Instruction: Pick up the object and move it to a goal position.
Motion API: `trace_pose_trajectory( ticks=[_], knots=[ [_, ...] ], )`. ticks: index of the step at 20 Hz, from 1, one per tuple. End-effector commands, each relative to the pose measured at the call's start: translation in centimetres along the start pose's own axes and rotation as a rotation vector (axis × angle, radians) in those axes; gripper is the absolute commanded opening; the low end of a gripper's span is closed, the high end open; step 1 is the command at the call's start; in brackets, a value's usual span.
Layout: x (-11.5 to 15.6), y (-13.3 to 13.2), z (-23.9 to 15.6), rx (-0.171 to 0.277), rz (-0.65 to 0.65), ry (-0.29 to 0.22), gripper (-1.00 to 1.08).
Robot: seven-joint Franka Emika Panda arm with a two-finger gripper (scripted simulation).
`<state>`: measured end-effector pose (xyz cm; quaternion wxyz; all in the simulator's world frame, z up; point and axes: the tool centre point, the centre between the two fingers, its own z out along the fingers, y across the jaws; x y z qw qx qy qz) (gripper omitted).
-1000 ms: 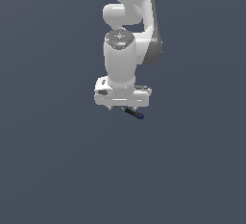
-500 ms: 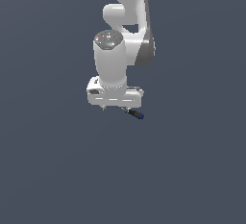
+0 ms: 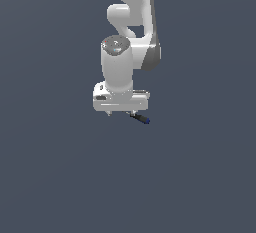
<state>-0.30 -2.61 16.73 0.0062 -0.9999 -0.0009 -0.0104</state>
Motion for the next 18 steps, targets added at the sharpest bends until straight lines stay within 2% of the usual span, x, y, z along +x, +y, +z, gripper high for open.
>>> trace_pose_trajectory(
  ticks=[1,18],
  knots=[
    [-0.4,-0.1,0.6,-0.003,-0.049,-0.002,1.00],
    [-4.7,-1.9,5.8,-0.015,-0.557,-0.019,1.00]
  ],
)
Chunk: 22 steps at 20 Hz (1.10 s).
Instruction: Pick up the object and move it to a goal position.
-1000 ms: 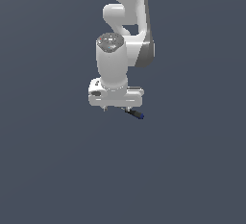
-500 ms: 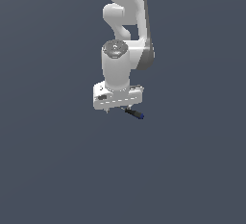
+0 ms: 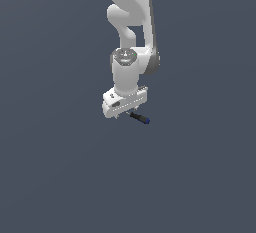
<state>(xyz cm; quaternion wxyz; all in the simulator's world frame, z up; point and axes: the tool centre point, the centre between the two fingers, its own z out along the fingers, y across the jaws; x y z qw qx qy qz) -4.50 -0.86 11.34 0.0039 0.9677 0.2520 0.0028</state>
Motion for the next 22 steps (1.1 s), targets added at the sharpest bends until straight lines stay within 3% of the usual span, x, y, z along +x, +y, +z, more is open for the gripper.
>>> trace_pose_trajectory(
  ticks=[1,12,22],
  knots=[
    [-0.5,-0.7,0.7,0.000,-0.081,-0.001,1.00],
    [-2.5,-3.5,3.5,0.005,-0.409,-0.003,1.00],
    [-3.4,-4.9,4.7,0.009,-0.558,-0.001,1.00]
  ],
)
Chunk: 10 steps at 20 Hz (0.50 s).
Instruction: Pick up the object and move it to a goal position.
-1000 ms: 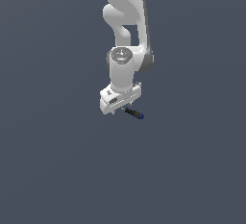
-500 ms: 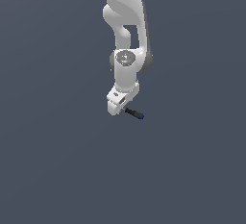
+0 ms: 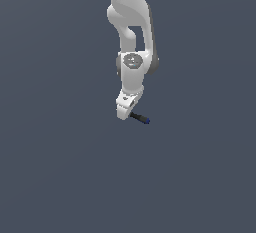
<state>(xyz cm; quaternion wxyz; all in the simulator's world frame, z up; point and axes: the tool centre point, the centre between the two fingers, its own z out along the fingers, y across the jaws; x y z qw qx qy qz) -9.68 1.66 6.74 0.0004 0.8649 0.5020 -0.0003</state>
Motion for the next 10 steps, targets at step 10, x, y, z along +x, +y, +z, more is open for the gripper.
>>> trace_pose_trajectory(
  ticks=[10],
  knots=[
    [-0.02,-0.31,0.90,0.001,-0.025,0.001,1.00]
  ],
)
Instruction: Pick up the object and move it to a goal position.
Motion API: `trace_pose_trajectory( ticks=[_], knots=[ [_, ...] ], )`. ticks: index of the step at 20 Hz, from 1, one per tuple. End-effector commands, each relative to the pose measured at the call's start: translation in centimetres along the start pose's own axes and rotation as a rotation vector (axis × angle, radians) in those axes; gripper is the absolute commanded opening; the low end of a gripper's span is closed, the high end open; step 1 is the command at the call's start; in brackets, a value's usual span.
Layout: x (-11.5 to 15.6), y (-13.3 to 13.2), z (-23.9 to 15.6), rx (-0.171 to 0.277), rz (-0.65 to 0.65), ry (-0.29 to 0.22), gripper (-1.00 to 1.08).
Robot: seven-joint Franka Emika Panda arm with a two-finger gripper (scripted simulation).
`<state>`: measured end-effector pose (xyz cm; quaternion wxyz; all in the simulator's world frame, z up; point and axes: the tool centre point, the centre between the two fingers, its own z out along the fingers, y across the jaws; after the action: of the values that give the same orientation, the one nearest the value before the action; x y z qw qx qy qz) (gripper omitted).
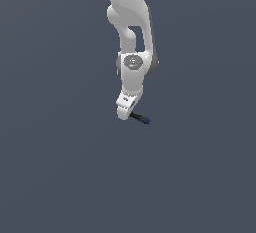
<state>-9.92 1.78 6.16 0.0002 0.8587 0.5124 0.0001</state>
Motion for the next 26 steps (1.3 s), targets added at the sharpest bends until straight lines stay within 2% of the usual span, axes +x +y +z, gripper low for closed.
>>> trace_pose_trajectory(
  ticks=[1,8,14,15,26],
  knots=[
    [0.0,-0.1,0.6,0.001,-0.001,0.000,1.00],
    [-0.1,-0.1,3.7,0.001,-0.004,0.000,1.00],
    [0.0,-0.1,4.6,0.001,-0.005,0.000,1.00],
    [0.0,-0.1,4.6,0.001,-0.005,0.000,-1.00],
    [-0.1,-0.1,4.6,0.000,-0.005,0.000,-1.00]
  ],
)
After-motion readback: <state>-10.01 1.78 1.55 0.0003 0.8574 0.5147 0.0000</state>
